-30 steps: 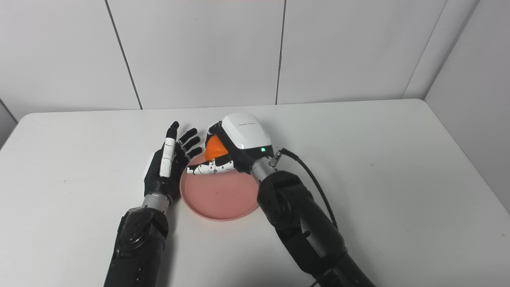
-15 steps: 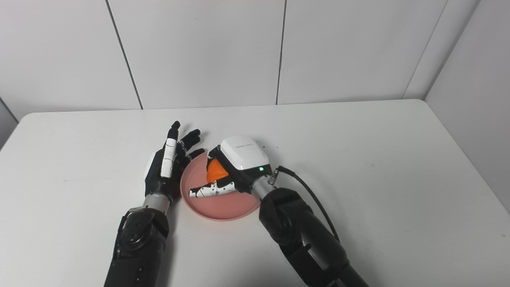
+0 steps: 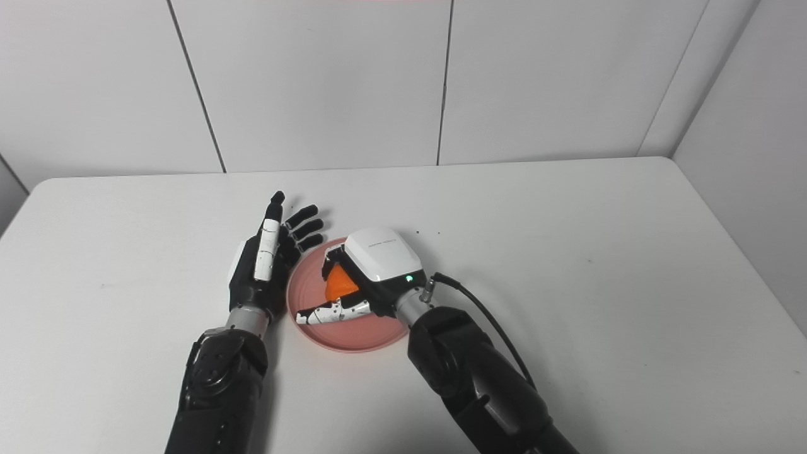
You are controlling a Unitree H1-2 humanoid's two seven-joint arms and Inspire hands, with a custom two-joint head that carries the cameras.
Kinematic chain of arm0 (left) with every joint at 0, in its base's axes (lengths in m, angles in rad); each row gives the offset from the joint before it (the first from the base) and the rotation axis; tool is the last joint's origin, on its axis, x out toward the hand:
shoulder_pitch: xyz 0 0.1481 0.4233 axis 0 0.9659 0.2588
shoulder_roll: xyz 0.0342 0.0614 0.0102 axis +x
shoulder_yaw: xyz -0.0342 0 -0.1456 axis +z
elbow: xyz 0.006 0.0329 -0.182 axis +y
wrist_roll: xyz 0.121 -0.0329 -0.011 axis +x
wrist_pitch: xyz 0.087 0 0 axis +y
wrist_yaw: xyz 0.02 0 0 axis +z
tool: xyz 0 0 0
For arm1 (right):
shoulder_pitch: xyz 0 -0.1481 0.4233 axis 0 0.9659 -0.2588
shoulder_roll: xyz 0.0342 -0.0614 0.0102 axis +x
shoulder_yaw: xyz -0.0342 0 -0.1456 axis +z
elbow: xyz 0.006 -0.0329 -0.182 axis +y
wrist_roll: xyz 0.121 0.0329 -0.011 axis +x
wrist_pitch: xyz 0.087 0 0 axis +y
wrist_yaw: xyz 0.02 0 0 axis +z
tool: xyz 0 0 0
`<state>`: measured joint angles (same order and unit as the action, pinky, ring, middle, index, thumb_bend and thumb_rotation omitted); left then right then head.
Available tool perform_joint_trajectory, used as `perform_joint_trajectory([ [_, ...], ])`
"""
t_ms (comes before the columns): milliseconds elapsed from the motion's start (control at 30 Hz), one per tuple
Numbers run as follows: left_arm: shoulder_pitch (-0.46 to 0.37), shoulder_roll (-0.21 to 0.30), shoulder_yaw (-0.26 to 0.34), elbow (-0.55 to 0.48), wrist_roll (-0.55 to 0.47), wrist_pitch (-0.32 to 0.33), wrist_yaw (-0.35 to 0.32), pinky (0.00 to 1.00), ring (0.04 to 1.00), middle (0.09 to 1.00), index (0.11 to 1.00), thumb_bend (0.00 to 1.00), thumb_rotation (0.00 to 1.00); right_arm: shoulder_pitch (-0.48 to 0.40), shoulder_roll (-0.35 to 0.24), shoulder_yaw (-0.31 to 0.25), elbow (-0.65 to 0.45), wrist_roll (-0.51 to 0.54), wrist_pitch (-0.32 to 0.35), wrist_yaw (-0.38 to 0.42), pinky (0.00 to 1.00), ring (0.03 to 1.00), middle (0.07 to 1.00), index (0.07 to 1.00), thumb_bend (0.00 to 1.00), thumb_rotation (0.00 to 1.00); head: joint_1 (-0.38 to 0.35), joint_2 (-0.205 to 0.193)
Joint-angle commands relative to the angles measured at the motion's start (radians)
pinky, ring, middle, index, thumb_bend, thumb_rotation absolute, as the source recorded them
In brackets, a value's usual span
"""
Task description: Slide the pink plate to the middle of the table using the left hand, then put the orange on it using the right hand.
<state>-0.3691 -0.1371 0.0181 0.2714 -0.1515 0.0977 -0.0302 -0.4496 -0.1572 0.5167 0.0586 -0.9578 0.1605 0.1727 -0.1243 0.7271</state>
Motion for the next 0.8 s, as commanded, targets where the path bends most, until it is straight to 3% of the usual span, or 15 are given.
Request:
perform_joint_trajectory([
  [0,0.014,-0.001,0.002,0.019,0.0,0.014,0.004,0.77,0.781,0.808,0.98,0.95,0.81,-0.035,-0.006,-0.003,-0.016,-0.014,-0.046,-0.047,0.44,0.51,0.572,0.598,0.85,0.91,-0.002,-0.001],
  [133,0.015,-0.003,0.005,0.012,-0.001,0.033,0.01,0.78,0.78,0.813,0.978,0.97,0.8,-0.038,-0.014,0.006,-0.004,-0.028,-0.076,-0.101,0.65,0.665,0.693,0.677,0.9,0.95,-0.005,0.0],
  [233,0.015,0.001,-0.001,0.017,0.01,0.024,0.011,0.78,0.781,0.81,0.982,0.96,0.82,-0.04,-0.017,0.007,-0.001,-0.029,-0.096,-0.13,0.74,0.744,0.754,0.721,0.89,0.95,-0.005,0.0],
  [400,0.014,-0.003,0.005,0.021,-0.006,0.016,0.002,0.71,0.746,0.778,0.967,0.96,0.81,-0.041,-0.023,0.002,0.01,-0.039,-0.153,-0.233,0.81,0.807,0.809,0.742,0.84,0.95,-0.007,0.002],
  [433,0.013,-0.002,0.006,0.022,-0.008,0.018,0.001,0.67,0.752,0.779,0.968,0.98,0.81,-0.043,-0.025,0.0,0.013,-0.043,-0.166,-0.259,0.82,0.822,0.821,0.746,0.82,0.96,-0.008,0.002],
  [600,0.006,0.001,0.003,0.03,0.002,0.019,0.007,0.61,0.793,0.795,0.979,0.98,0.84,-0.051,-0.019,-0.023,0.022,-0.044,-0.221,-0.376,0.83,0.837,0.832,0.753,0.79,0.96,-0.008,0.003],
  [700,0.005,0.003,0.003,0.029,-0.006,0.013,-0.003,0.74,0.855,0.871,0.994,0.94,0.85,-0.055,-0.006,-0.048,0.024,-0.026,-0.243,-0.439,0.84,0.856,0.852,0.773,0.73,0.98,-0.009,0.003],
  [767,0.005,0.008,-0.002,0.026,0.005,0.011,0.0,0.75,0.847,0.876,0.995,0.93,0.86,-0.06,0.006,-0.073,0.023,0.0,-0.259,-0.474,0.84,0.86,0.861,0.79,0.73,0.99,-0.01,0.003],
])
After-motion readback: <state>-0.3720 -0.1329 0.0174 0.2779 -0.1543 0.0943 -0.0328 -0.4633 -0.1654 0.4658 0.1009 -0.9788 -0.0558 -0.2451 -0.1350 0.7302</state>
